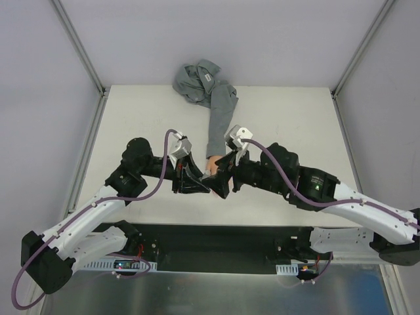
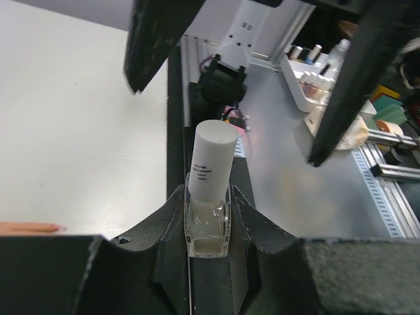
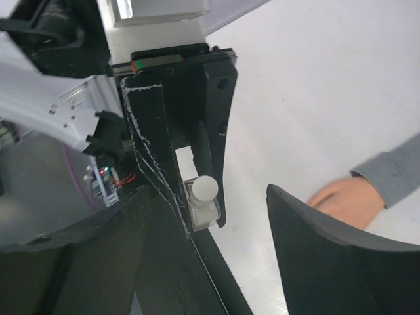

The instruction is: Paint the nails

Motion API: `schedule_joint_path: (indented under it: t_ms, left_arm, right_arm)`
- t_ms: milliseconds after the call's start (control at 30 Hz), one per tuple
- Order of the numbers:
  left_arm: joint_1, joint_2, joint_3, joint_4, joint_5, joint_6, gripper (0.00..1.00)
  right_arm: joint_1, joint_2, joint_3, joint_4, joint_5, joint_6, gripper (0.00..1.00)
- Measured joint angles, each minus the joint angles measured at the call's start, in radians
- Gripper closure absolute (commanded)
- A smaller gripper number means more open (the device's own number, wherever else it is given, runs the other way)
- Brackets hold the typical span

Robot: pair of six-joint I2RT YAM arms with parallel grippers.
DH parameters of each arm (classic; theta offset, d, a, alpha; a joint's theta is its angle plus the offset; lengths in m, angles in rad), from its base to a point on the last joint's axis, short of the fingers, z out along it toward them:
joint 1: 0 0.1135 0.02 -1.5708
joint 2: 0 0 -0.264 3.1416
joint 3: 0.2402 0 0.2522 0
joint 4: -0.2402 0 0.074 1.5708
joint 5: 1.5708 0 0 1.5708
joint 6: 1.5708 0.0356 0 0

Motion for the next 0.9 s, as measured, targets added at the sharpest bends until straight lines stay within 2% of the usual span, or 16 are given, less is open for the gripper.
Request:
schedule_joint_path:
  t_ms: [100,133,300,467,500,533,600,800,900]
  left_arm:
    - [-0.018,0.005,-0.001,0.042,0.062,-0.021,1.00]
    - [-0.019,0.009,-0.001,0.051,0.074,-0.027,1.00]
    - [-0.031,0.028,-0.001,0.067,0.117,-0.042,1.00]
    - [-0.031,0.032,-0.002,0.074,0.124,-0.053,1.00]
    - [-0.031,0.032,-0.002,0.073,0.128,-0.054,1.00]
    - [-0.031,0.032,-0.002,0.073,0.134,-0.055,1.00]
    - [-0.031,0.032,-0.003,0.071,0.142,-0.055,1.00]
    - [-0.031,0.026,-0.004,0.020,0.135,-0.027,1.00]
    - [-0.030,0.005,-0.004,-0.026,0.085,0.002,1.00]
  right_arm:
    - [-0.058,0.001,-0.005,0.006,-0.169,-0.030,0.43]
    - [-0.072,0.001,-0.009,0.009,-0.209,-0.037,0.53]
    - [-0.111,0.001,-0.025,0.018,-0.347,-0.052,0.59]
    - [-0.127,0.012,-0.035,0.030,-0.417,-0.058,0.74]
    - [-0.131,0.017,-0.035,0.035,-0.429,-0.060,0.79]
    - [-0.134,0.023,-0.035,0.039,-0.440,-0.061,0.89]
    - [-0.138,0.038,-0.035,0.048,-0.454,-0.065,0.98]
    - [-0.145,0.049,-0.039,0.049,-0.462,-0.064,0.99]
    - [-0.143,0.050,-0.052,0.065,-0.443,-0.051,0.99]
